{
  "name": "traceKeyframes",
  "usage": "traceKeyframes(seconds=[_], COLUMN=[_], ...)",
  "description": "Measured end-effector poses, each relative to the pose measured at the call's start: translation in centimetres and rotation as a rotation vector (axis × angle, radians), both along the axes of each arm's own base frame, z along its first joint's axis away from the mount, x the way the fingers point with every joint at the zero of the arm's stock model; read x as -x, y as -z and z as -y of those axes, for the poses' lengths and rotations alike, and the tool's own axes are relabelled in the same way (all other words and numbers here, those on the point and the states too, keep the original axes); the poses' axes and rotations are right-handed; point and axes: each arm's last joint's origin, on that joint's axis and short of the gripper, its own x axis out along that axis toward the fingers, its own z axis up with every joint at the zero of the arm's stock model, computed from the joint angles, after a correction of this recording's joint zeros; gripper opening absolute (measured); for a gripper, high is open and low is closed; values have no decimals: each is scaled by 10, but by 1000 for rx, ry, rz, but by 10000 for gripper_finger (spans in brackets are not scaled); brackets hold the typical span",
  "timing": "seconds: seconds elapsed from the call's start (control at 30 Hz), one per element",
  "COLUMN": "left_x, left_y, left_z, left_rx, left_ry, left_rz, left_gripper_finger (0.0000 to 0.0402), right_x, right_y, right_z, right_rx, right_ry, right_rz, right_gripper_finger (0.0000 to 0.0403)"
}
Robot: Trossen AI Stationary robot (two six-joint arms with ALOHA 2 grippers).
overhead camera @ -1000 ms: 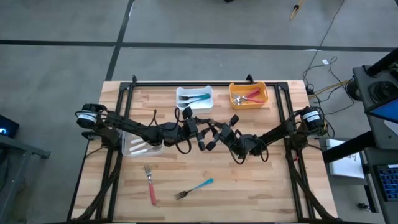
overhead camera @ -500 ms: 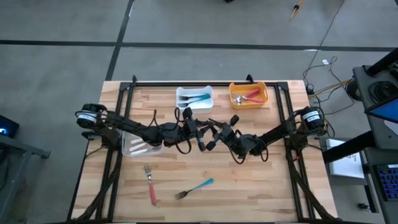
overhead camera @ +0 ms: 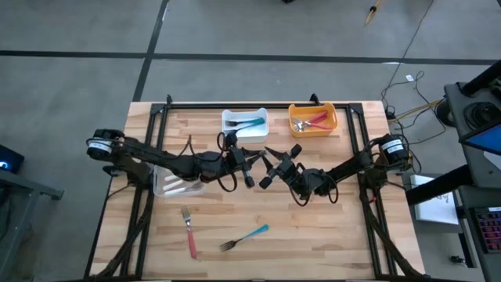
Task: Sort silverware by color (type)
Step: Put the white fork into the transparent bin
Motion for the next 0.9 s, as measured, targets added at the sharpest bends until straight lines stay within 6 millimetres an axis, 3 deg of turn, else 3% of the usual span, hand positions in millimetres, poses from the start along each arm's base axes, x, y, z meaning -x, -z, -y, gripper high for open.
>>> traceKeyframes(seconds=[0.27, 0.6, 0.73, 0.9], left_x=[16, 47, 63, 73], left_y=[-15, -33, -35, -32], left_z=[0, -5, -7, -4], left_rx=[-31, -66, -47, 64], left_ry=[9, 13, 25, 173], left_rz=[-70, -205, -295, -356], left_gripper_finger=[0, 0, 0, 0], right_x=[0, -1, -4, -1], right_y=[0, 5, 5, -9], right_z=[0, -1, -4, -8], right_rx=[2, -10, 7, 5], right_ry=[-1, -18, -176, -488], right_rz=[-6, -49, -71, -98], right_gripper_finger=[142, 144, 146, 140])
